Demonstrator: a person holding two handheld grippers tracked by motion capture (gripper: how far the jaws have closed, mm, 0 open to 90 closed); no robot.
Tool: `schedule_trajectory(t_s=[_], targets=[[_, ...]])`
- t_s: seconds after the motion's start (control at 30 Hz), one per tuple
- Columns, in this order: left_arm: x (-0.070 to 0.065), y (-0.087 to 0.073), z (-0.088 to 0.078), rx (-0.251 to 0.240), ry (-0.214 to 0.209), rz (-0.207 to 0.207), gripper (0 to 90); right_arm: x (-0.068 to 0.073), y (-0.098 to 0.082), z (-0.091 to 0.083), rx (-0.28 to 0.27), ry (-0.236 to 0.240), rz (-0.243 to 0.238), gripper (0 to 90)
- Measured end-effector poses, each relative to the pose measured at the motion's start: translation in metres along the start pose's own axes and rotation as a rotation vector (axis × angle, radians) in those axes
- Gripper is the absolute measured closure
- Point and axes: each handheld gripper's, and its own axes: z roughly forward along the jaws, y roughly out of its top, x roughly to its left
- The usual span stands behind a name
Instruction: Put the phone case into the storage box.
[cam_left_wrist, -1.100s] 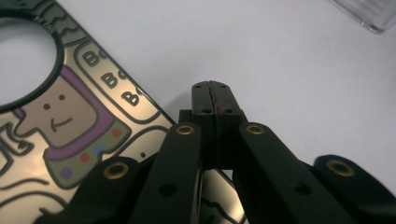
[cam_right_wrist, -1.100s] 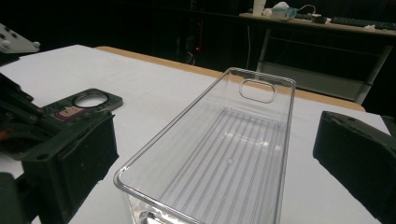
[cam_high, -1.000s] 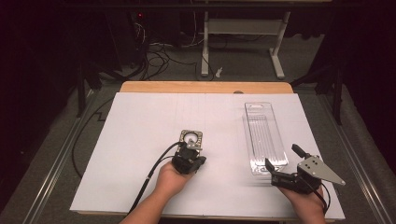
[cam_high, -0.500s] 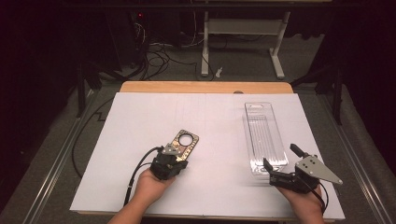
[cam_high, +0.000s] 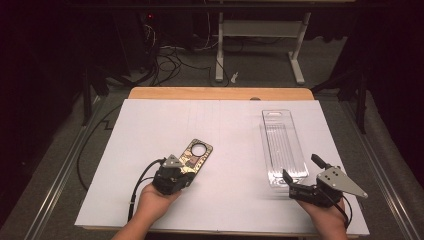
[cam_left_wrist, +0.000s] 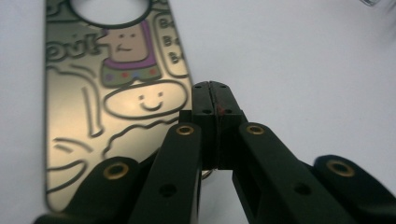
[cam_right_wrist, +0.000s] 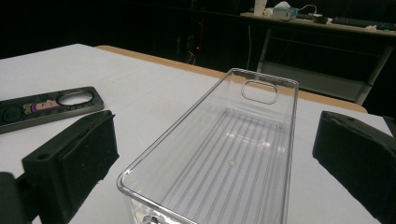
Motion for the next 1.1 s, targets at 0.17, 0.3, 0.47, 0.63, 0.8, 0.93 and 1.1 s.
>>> schedule_trajectory(t_s=[0.17,0.3,0.47,0.63,0.8,0.93,1.1], targets=[[-0.002,0.002,-0.001,-0.020,-0.009,-0.004,90.0,0.000,-0.001,0.001,0.006,0.001,0.003,0.2],[0.006,0.000,-0.015,-0.066,0.027,-0.014,89.9,-0.001,-0.002,0.001,0.007,0.002,0.004,0.2],[0.023,-0.015,-0.042,-0.149,0.087,-0.051,89.7,-0.003,-0.001,-0.002,-0.001,-0.003,0.016,0.2],[0.041,-0.040,-0.068,-0.251,0.138,-0.078,89.6,-0.005,-0.001,-0.002,-0.002,-0.008,0.025,0.2],[0.050,-0.049,-0.081,-0.301,0.191,-0.093,85.9,-0.005,-0.001,-0.002,-0.003,-0.009,0.022,0.2],[0.052,-0.052,-0.085,-0.317,0.204,-0.084,79.7,-0.005,-0.001,-0.001,-0.002,-0.008,0.022,0.2],[0.053,-0.051,-0.086,-0.351,0.180,-0.093,65.5,-0.007,-0.002,-0.003,-0.002,-0.010,0.026,0.2]])
